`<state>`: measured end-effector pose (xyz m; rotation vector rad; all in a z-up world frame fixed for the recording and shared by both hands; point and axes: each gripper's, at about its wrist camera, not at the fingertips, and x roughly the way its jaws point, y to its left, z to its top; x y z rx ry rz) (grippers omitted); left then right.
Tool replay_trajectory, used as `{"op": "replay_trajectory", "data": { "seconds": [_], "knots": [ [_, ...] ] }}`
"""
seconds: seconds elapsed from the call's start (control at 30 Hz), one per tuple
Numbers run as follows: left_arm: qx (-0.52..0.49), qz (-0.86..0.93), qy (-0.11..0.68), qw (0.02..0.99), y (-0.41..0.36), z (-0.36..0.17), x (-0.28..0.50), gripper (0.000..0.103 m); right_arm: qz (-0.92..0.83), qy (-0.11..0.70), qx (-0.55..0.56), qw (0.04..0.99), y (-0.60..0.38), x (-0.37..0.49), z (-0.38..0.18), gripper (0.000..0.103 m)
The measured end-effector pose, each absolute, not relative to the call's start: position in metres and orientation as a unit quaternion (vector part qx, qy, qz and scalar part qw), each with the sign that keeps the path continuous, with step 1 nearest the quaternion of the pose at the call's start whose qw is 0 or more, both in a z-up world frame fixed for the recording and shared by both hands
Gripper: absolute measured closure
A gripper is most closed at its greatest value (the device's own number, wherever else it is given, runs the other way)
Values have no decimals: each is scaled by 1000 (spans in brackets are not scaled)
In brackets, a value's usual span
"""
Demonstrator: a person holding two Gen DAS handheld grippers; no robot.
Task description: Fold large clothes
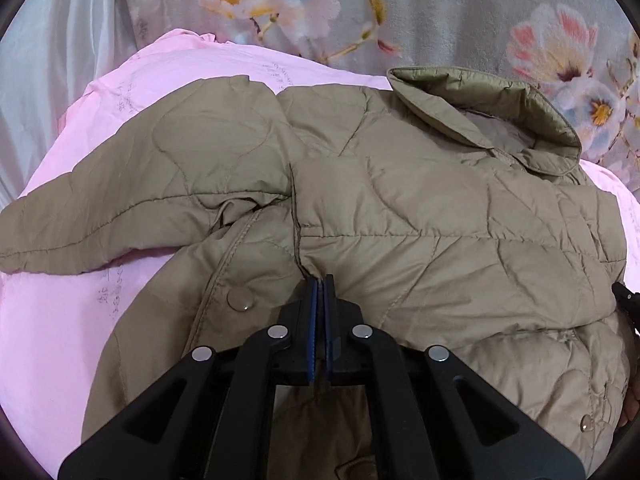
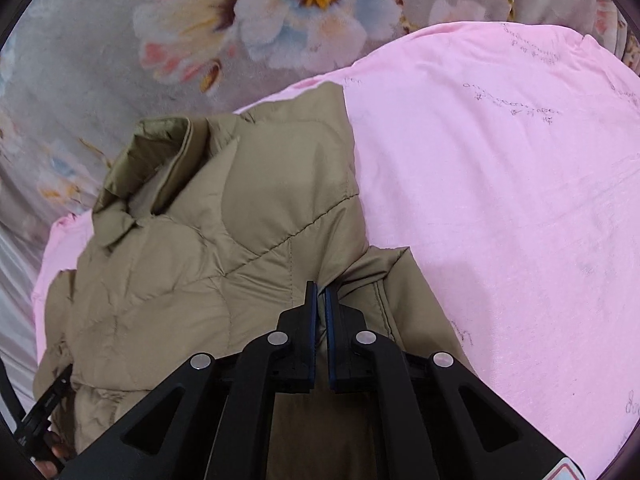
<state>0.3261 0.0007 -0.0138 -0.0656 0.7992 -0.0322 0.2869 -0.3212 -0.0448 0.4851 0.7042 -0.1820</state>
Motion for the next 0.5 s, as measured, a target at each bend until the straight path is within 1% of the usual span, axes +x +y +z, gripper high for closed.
{"op": "replay_trajectory", "data": {
  "seconds": [0.1,0.23,0.37,0.5],
  "knots": [
    [-27,-12,386,922,-3,-15,323,99,-97,348,217,907,-317,290,-45,99],
    [-50,-24,388,920,1,-18,308,99,-101,354,212,906,-316,282,-43,100],
    [-73,-38,392,916,11,-21,286,99,-102,358,211,904,-316,264,-42,100],
    [-68,-41,394,916,16,-21,258,99,-99,358,216,903,-314,234,-43,100]
  ]
}}
